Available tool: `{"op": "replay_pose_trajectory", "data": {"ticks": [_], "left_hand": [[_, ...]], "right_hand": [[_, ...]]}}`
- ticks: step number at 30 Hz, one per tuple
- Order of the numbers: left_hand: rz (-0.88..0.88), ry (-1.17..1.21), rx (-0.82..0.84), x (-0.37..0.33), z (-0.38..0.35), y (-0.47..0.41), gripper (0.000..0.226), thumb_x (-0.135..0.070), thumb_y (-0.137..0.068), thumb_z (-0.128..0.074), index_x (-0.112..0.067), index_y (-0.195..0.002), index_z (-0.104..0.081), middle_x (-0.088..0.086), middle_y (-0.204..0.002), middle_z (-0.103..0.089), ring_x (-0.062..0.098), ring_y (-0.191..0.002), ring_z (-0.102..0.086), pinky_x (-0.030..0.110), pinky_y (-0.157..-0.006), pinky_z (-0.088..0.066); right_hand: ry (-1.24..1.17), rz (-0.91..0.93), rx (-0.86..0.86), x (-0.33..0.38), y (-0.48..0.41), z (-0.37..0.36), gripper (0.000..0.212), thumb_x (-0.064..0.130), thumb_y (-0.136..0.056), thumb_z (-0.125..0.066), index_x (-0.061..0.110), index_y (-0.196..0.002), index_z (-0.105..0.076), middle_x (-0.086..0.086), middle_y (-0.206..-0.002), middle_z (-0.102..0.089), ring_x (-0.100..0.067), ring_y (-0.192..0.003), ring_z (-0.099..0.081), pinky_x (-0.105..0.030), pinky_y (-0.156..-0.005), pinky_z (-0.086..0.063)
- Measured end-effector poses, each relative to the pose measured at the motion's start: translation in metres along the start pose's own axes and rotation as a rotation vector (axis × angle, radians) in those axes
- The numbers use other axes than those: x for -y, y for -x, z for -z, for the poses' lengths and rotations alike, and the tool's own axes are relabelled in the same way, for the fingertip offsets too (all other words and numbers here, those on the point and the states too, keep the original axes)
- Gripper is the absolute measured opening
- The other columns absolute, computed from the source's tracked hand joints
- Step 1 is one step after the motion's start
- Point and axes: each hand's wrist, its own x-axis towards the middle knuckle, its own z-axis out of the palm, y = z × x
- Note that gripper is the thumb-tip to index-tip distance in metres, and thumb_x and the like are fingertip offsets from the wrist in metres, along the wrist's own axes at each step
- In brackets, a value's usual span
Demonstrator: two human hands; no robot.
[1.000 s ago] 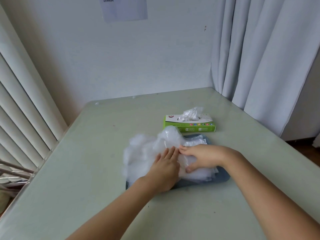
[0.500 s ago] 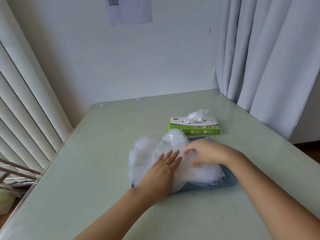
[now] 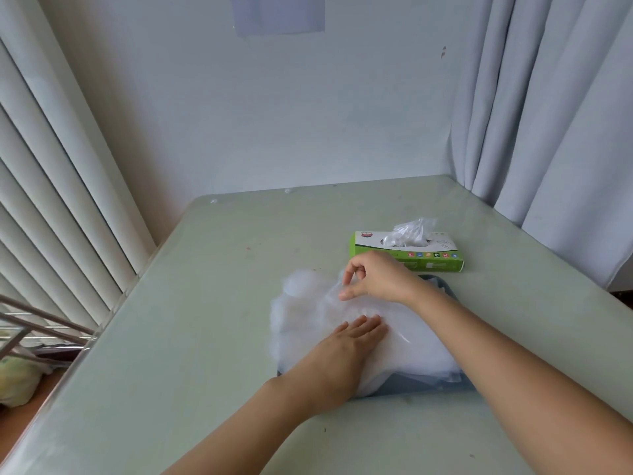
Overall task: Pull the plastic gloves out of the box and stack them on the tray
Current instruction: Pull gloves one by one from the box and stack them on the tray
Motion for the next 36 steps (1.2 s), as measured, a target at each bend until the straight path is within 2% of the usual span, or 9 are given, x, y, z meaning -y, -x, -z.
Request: {"op": "replay_pose_trajectory", "data": {"ticks": [7, 11, 13, 15, 19, 23, 27, 32, 36], "left_hand": [[0.001, -0.004, -0.006, 0.001, -0.001, 0.0, 0.061, -0.005, -0.098, -0.036, -0.017, -0.153, -0.012, -0.002, -0.16, -0.005, 0.013, -0.148, -0.003, 0.014, -0.11, 0.007], [0.0, -0.018, 0.007, -0.001, 0.0, 0.001, 0.06, -0.006, -0.098, -0.036, -0.017, -0.153, -0.012, -0.001, -0.161, -0.005, 0.014, -0.148, -0.003, 0.017, -0.113, 0.005], [-0.002, -0.034, 0.016, -0.001, 0.0, 0.0, 0.06, -0.006, -0.099, -0.035, -0.017, -0.153, -0.012, -0.001, -0.161, -0.006, 0.014, -0.148, -0.004, 0.018, -0.114, 0.003], [-0.005, -0.06, 0.036, -0.002, 0.002, -0.001, 0.061, -0.006, -0.099, -0.036, -0.017, -0.153, -0.011, -0.002, -0.161, -0.005, 0.015, -0.148, -0.004, 0.02, -0.114, 0.001], [-0.02, -0.117, 0.048, -0.002, 0.004, -0.001, 0.059, -0.009, -0.1, -0.035, -0.018, -0.153, -0.012, -0.002, -0.161, -0.006, 0.015, -0.148, -0.006, 0.023, -0.115, -0.004], [0.033, -0.17, 0.101, -0.001, 0.009, -0.001, 0.055, -0.019, -0.104, -0.028, -0.021, -0.154, -0.006, -0.004, -0.161, 0.0, 0.015, -0.148, -0.003, 0.032, -0.116, -0.003], [0.122, -0.198, 0.188, 0.009, 0.019, -0.009, 0.062, -0.038, -0.103, -0.028, -0.016, -0.154, 0.001, -0.001, -0.161, 0.004, 0.014, -0.148, 0.005, 0.034, -0.117, 0.007], [0.219, -0.225, 0.199, 0.03, 0.029, -0.016, 0.103, -0.074, -0.082, -0.045, -0.02, -0.153, 0.007, -0.005, -0.159, 0.014, 0.014, -0.146, 0.016, 0.041, -0.118, 0.009], [0.224, -0.234, 0.178, 0.033, 0.033, -0.009, 0.11, -0.079, -0.075, -0.048, -0.026, -0.152, 0.012, -0.007, -0.158, 0.021, 0.014, -0.143, 0.025, 0.045, -0.117, 0.013]], "right_hand": [[-0.066, -0.008, 0.06, 0.0, -0.001, -0.004, 0.022, 0.035, -0.064, -0.087, 0.024, -0.065, -0.068, 0.012, -0.049, -0.043, -0.001, -0.044, -0.039, -0.011, -0.045, -0.026], [-0.155, -0.011, 0.123, 0.005, -0.004, -0.006, 0.018, 0.035, -0.067, -0.085, 0.025, -0.08, -0.078, 0.017, -0.053, -0.055, 0.004, -0.057, -0.05, -0.012, -0.058, -0.034], [-0.238, 0.029, 0.132, 0.009, -0.004, -0.005, 0.012, 0.026, -0.074, -0.082, 0.024, -0.085, -0.077, 0.013, -0.045, -0.039, 0.0, -0.049, -0.041, -0.009, -0.054, -0.03], [-0.352, 0.083, 0.095, 0.009, -0.005, -0.005, 0.011, 0.018, -0.079, -0.077, 0.029, -0.081, -0.076, 0.009, -0.058, -0.027, -0.006, -0.056, -0.03, -0.011, -0.06, -0.029], [-0.542, 0.082, -0.05, 0.001, -0.011, -0.009, 0.025, 0.008, -0.085, -0.068, 0.032, -0.091, -0.07, 0.006, -0.086, -0.046, -0.003, -0.061, -0.041, -0.017, -0.067, -0.036], [-0.349, 0.141, -0.273, -0.005, 0.004, -0.002, 0.02, 0.011, -0.088, -0.064, 0.022, -0.103, -0.059, 0.008, -0.093, -0.051, -0.007, -0.07, -0.047, -0.01, -0.069, -0.04], [-0.003, 0.278, -0.213, -0.028, 0.051, -0.004, 0.023, 0.01, -0.093, -0.057, 0.018, -0.115, -0.058, 0.01, -0.112, -0.056, -0.008, -0.101, -0.056, -0.018, -0.089, -0.043], [0.31, 0.175, 0.264, -0.065, 0.085, 0.0, 0.083, 0.079, -0.078, -0.033, 0.043, -0.147, -0.004, 0.02, -0.156, 0.007, 0.005, -0.142, 0.01, -0.016, -0.115, 0.003], [0.449, 0.107, 0.348, -0.066, 0.093, 0.009, 0.087, 0.085, -0.068, -0.026, 0.054, -0.138, 0.014, 0.017, -0.15, 0.031, -0.006, -0.142, 0.025, -0.027, -0.117, 0.011]]}}
